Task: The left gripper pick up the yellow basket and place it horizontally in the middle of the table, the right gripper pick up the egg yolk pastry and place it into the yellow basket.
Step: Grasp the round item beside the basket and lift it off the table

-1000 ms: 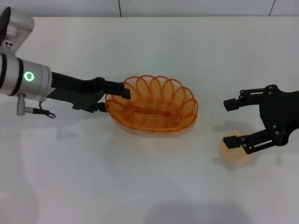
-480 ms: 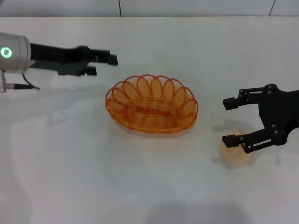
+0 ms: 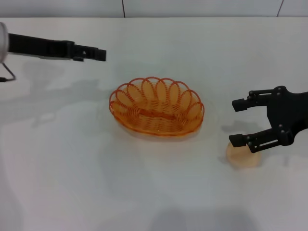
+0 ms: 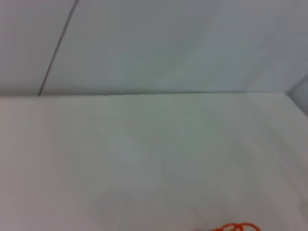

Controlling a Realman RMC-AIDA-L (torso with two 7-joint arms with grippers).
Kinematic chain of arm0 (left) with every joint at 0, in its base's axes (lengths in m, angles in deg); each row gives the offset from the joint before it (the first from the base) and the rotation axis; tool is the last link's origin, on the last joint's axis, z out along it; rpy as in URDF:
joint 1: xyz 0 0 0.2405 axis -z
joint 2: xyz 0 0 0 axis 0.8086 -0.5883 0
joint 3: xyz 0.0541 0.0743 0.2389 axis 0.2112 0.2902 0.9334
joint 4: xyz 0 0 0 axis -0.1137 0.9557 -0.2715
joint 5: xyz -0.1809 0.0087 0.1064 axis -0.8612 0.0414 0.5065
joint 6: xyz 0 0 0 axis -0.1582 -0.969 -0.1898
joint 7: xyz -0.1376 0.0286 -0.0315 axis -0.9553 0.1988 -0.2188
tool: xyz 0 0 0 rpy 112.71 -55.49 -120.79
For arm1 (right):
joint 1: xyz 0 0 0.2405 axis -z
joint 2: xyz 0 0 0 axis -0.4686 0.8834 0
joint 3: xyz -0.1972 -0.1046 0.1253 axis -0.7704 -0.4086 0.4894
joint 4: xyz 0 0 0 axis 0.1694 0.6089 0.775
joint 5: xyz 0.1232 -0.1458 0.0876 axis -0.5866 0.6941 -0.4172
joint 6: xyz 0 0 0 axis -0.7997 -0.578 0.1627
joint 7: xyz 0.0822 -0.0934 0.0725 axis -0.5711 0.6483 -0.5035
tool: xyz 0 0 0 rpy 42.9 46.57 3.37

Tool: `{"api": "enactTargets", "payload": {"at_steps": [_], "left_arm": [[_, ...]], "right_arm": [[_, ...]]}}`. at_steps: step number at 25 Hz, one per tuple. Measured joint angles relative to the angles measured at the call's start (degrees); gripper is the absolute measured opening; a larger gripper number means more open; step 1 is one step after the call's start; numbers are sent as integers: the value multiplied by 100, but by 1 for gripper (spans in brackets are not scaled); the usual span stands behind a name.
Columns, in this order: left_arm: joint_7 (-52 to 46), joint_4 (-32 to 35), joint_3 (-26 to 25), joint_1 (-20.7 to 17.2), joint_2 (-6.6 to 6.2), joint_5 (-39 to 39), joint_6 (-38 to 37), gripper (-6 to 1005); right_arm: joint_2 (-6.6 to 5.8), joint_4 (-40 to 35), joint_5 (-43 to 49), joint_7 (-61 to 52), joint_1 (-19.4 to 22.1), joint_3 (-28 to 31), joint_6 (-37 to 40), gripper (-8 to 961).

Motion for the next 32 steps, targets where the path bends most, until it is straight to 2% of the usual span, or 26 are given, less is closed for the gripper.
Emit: {"api": "enactTargets", "payload": {"at_steps": [2, 5, 11, 17, 18, 32], "left_arm": [[178, 141, -4, -15, -44, 5, -141, 872], [746, 589, 9, -96, -185, 27, -599, 872], [1245, 875, 53, -76, -266, 367, -1241, 872], [1508, 1058, 449, -34, -223, 563, -1514, 871], [1553, 1176, 574, -46, -182, 575, -1521, 871], [1628, 1213, 605, 58, 8, 550, -1503, 871]], "right_arm": [[-2, 7, 107, -116, -15, -14, -68, 868], [4, 7, 269, -278, -61, -47, -148, 868], [1, -65, 650, -687, -173, -228, -432, 869], [-4, -83, 1045, -995, -363, -246, -495, 869], [-6, -87, 1116, -1047, -394, -247, -496, 869], [-10, -342, 1996, -1710, -458, -334, -306, 869]]}}
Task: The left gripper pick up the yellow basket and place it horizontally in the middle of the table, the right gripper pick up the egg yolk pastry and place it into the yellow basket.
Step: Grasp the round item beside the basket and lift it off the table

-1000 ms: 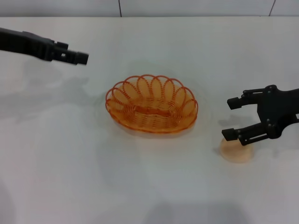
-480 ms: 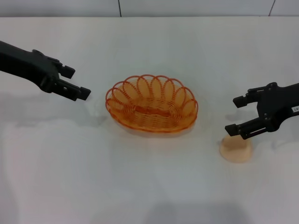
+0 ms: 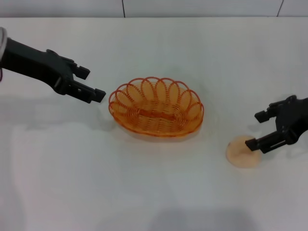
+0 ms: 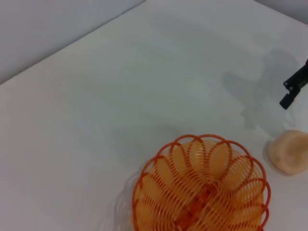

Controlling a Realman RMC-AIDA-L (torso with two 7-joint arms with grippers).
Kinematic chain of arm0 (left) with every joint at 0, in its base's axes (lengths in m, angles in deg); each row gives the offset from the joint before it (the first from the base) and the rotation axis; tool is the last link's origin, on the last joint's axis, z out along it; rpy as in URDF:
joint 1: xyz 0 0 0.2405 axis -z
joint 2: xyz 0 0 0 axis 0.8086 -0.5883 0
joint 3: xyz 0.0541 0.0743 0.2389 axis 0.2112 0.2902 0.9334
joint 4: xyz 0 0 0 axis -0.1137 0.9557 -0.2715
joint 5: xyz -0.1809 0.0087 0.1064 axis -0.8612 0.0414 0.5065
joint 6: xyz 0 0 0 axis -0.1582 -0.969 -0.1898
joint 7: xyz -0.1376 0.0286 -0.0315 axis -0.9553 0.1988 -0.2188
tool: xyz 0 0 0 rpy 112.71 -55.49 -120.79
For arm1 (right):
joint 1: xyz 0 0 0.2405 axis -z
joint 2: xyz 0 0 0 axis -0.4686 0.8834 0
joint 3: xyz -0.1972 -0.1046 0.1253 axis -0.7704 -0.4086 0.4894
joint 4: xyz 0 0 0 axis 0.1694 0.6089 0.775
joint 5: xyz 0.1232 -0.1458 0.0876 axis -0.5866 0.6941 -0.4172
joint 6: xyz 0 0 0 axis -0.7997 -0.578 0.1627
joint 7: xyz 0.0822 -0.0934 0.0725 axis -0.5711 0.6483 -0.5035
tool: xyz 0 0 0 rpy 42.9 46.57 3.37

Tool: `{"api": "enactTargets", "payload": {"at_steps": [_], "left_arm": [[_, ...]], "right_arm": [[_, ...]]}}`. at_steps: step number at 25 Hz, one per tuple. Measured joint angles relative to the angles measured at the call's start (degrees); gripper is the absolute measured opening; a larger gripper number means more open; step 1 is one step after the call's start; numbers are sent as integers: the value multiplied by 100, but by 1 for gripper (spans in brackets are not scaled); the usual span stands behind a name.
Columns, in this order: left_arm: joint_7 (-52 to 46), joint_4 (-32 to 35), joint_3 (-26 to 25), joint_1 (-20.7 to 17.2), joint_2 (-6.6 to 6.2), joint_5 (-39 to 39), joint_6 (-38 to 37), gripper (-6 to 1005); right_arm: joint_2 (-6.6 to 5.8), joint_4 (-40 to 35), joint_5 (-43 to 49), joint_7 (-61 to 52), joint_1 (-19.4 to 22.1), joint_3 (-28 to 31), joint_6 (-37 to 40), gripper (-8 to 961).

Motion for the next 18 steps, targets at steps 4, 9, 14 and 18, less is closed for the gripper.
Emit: {"api": "enactTargets", "payload": {"at_steps": [4, 9, 14, 18], "left_arm": [[-2, -16, 3, 49, 48, 23, 12, 871], [-4, -26, 4, 86, 90, 32, 32, 871], [-5, -28, 4, 83, 112, 43, 45, 871], [-13, -28, 4, 65, 112, 46, 46, 871]], "right_arm": [[8, -18, 10, -63, 0, -289, -40, 869], [16, 16, 155, -144, -44, -557, -146, 869], [18, 102, 277, -192, -57, -651, -298, 794], [18, 126, 320, -192, -38, -661, -345, 773]]}}
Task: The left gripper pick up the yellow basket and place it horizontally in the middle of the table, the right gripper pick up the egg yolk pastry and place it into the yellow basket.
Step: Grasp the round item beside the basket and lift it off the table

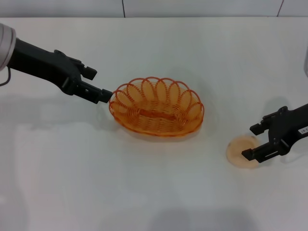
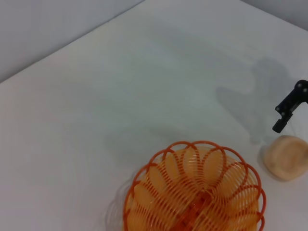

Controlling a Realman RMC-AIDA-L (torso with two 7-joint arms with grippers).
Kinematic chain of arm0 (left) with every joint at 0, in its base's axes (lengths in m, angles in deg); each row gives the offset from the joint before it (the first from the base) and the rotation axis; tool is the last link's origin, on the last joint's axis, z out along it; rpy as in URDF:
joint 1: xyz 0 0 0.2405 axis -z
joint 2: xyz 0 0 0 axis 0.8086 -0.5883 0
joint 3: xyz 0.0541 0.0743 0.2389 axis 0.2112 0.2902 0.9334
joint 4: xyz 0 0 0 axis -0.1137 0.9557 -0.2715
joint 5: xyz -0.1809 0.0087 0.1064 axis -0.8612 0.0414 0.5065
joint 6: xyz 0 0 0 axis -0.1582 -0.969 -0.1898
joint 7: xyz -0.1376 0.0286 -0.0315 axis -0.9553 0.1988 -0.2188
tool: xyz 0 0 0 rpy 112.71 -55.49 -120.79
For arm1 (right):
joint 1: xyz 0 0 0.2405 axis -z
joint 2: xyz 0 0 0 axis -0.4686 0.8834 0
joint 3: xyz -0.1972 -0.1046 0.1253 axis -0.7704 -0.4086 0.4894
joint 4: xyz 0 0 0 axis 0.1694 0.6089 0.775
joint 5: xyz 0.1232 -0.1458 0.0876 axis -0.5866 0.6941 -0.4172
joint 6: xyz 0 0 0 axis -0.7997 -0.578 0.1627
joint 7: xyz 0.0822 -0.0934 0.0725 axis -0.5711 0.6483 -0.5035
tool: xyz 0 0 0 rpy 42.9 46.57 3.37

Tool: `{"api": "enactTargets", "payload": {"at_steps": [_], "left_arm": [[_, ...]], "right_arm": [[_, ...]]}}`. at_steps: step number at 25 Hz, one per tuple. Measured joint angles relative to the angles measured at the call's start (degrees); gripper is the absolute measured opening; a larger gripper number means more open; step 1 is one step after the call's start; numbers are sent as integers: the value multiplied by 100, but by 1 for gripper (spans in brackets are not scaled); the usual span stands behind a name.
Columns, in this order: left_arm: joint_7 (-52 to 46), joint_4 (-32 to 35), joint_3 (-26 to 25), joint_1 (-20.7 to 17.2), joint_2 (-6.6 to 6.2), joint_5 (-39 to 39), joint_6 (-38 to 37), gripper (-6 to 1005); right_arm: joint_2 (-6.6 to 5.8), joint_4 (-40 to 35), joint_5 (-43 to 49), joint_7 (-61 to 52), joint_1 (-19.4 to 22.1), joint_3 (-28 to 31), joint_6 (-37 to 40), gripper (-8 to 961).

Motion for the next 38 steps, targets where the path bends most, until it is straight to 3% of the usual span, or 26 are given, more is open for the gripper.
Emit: {"api": "enactTargets", "payload": {"at_steps": [10, 15, 21, 38], "left_arm": [[-6, -8, 0, -32, 9, 0, 8, 871], [-9, -8, -1, -57, 40, 0, 8, 871], [-6, -8, -2, -92, 48, -3, 7, 871], [32, 2, -36, -146, 23, -42, 15, 870]], "right_arm": [[0, 69, 42, 1, 1, -123, -10, 595], [0, 43, 29, -21, -12, -141, 63, 373], [8, -126, -10, -137, -20, -167, 136, 195], [18, -862, -297, -687, -47, -253, 210, 77]]}}
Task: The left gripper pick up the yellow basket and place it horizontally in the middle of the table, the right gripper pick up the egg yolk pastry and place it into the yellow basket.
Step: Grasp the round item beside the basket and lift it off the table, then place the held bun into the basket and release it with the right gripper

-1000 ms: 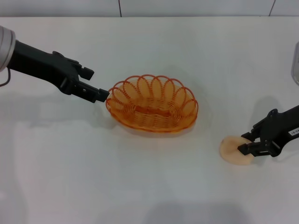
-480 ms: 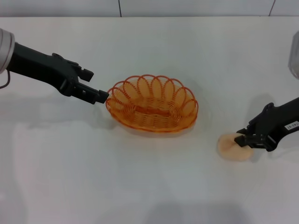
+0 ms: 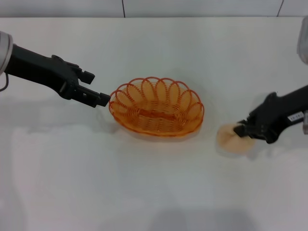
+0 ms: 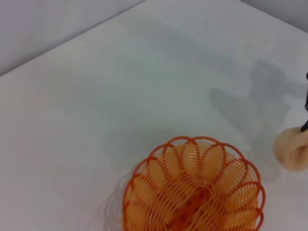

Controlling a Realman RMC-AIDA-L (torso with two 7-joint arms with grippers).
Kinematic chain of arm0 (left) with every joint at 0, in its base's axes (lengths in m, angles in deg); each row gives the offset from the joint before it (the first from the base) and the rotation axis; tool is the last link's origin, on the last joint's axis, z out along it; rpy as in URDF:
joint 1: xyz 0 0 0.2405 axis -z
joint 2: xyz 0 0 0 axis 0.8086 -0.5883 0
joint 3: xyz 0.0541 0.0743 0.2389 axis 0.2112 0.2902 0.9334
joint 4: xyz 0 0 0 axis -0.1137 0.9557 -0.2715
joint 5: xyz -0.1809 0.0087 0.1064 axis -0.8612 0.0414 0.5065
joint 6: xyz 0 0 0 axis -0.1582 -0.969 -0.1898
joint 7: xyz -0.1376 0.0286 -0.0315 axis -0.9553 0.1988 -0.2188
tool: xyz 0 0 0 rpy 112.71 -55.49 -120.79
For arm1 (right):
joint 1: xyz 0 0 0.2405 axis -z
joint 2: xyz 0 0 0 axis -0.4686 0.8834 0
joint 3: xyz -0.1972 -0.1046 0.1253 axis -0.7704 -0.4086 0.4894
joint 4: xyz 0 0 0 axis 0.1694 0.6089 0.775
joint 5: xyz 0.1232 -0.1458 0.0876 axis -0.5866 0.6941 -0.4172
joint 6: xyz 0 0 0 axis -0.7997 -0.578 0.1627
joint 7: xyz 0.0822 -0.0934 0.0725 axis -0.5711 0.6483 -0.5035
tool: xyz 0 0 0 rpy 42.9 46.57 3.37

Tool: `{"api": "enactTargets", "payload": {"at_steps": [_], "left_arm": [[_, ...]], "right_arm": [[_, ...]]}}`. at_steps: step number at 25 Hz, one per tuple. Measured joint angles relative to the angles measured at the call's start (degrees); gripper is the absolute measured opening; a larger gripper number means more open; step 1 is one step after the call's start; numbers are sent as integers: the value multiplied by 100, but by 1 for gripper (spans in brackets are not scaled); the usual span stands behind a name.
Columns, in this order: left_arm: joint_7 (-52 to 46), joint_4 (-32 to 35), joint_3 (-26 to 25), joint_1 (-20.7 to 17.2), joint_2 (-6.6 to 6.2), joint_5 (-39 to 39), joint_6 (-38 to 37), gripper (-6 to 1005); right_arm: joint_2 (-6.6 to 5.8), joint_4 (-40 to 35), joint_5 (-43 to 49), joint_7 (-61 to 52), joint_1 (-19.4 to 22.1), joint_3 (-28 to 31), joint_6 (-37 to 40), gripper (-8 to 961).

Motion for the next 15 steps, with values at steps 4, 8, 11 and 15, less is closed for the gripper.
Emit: {"api": "enactTargets", "payload": {"at_steps": [4, 8, 11, 15], "left_arm": [[1, 7, 0, -15, 0, -2, 1, 870], [7, 9, 0, -16, 1, -3, 1, 870], [9, 10, 0, 3, 4, -3, 1, 870], [10, 30, 0, 8, 12, -3, 1, 870]], "right_arm": [[1, -182, -156, -153, -125, 2, -25, 49], [15, -148, -315, -187, -371, -54, -196, 39], [25, -40, -400, -188, -551, -246, -495, 38], [26, 109, -460, -186, -707, -598, -1015, 37]]}}
